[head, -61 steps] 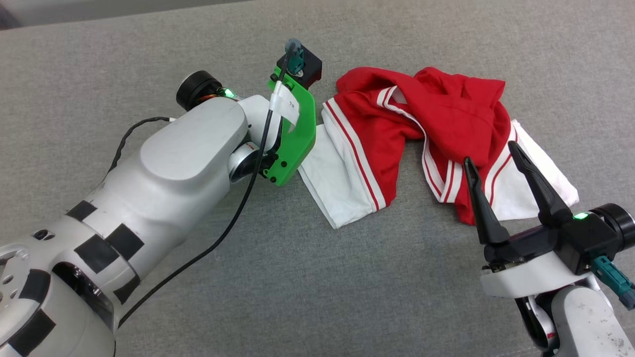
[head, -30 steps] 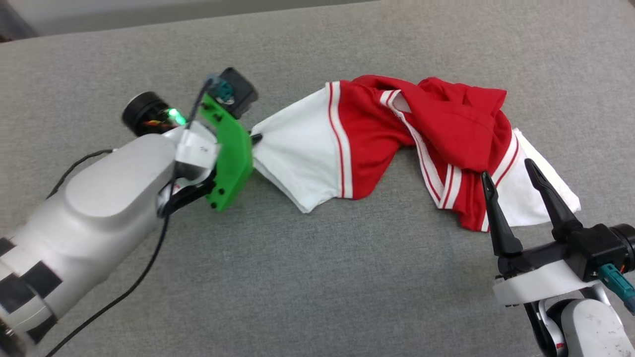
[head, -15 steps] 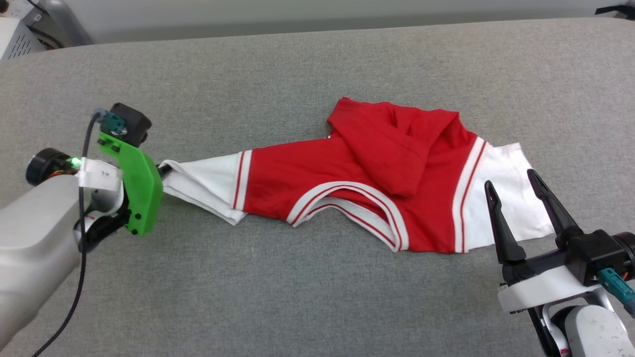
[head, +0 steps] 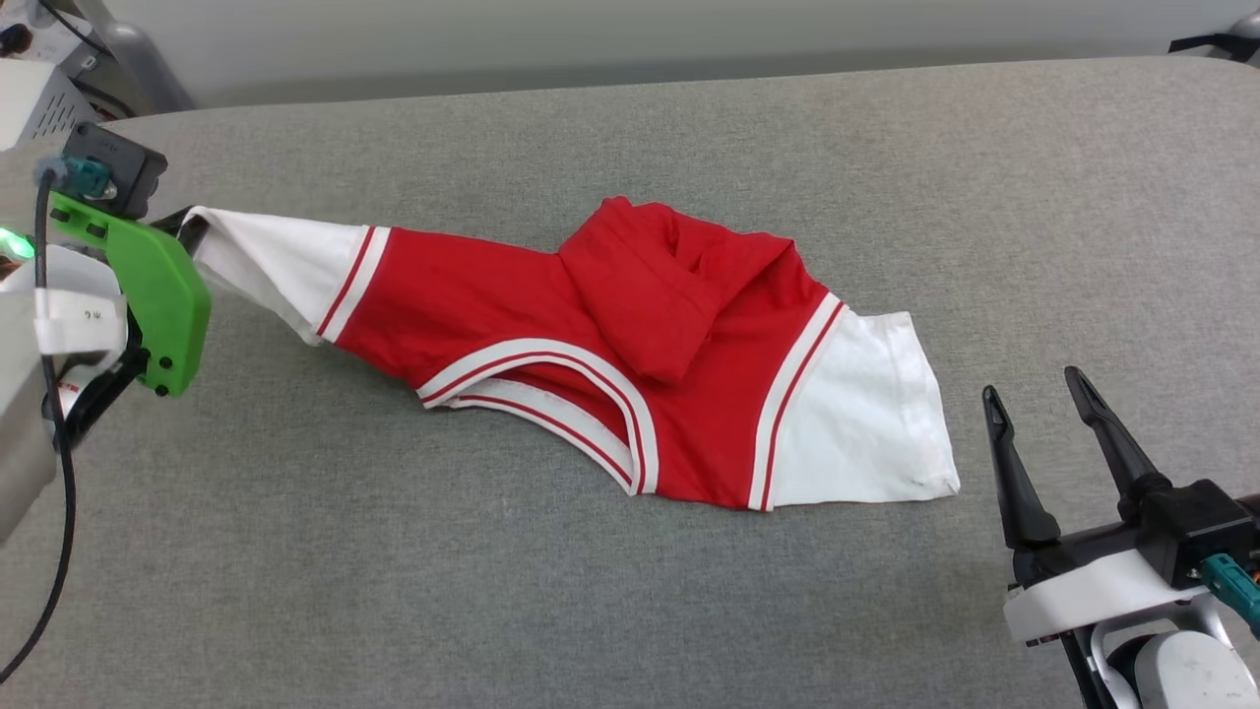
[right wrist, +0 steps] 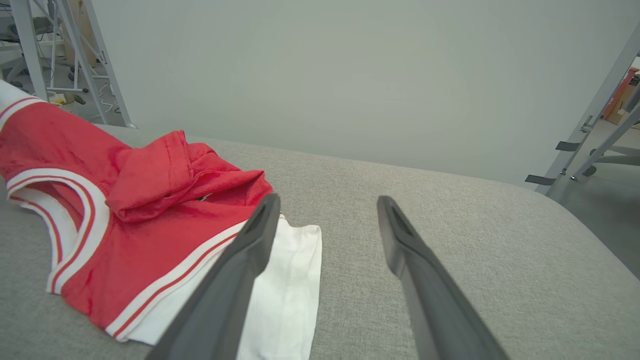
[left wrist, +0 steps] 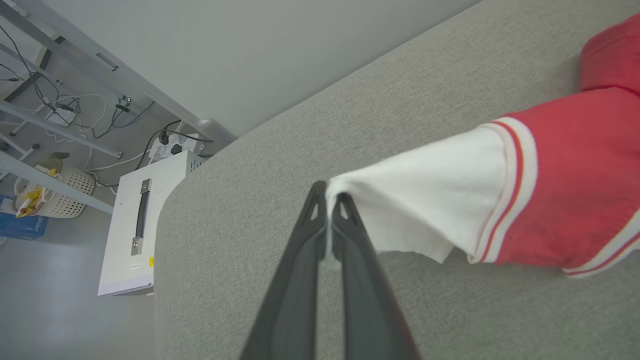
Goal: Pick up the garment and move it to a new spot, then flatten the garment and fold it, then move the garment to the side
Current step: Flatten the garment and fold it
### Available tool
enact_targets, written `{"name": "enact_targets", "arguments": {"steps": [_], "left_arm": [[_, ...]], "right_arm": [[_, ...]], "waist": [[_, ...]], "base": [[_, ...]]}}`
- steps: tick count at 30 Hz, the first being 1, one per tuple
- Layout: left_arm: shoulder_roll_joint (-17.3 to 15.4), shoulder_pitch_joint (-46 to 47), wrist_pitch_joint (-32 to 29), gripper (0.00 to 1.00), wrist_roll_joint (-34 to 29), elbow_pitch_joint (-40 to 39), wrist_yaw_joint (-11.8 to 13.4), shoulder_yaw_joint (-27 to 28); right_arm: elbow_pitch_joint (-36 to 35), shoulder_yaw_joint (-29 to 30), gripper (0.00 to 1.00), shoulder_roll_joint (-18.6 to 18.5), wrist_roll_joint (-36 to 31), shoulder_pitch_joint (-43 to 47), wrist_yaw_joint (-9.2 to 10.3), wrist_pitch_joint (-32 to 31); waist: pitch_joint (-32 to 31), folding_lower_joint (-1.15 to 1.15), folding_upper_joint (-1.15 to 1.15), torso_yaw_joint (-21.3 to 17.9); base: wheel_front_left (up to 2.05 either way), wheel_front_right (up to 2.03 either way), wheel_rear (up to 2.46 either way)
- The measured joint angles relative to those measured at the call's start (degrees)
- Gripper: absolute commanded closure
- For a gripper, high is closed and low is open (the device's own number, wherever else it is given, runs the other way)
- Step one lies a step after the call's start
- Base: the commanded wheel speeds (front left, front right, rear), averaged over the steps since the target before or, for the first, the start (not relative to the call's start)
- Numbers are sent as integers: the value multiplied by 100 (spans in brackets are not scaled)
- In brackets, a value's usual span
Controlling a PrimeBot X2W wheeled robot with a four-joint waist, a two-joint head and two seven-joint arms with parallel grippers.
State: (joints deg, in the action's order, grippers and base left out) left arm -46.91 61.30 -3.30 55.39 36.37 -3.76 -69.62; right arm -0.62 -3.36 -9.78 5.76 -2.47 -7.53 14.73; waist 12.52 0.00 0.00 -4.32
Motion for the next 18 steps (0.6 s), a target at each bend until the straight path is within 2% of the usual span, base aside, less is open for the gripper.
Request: {"name": "enact_targets", "arguments": {"steps": [6, 9, 14, 18], "left_arm": [[-32, -771, 428, 100, -14, -4, 187, -87], [0, -1399, 678, 100, 190, -73, 303, -100], [191, -2249, 1102, 100, 477, -162, 568, -105], [399, -2731, 1324, 100, 675, -192, 687, -103]], "right_arm": [[26, 99, 0, 35, 0, 94, 0, 0], [27, 162, 0, 38, 0, 187, 0, 0], [36, 272, 0, 45, -1, 338, 0, 0], [93, 291, 0, 41, 1, 361, 0, 0]], "waist": [[-102, 0, 0, 67], [-156, 0, 0, 109], [-226, 0, 0, 209], [-260, 0, 0, 269]], "base": [[0, 0, 0], [0, 0, 0], [0, 0, 0], [0, 0, 0]]}}
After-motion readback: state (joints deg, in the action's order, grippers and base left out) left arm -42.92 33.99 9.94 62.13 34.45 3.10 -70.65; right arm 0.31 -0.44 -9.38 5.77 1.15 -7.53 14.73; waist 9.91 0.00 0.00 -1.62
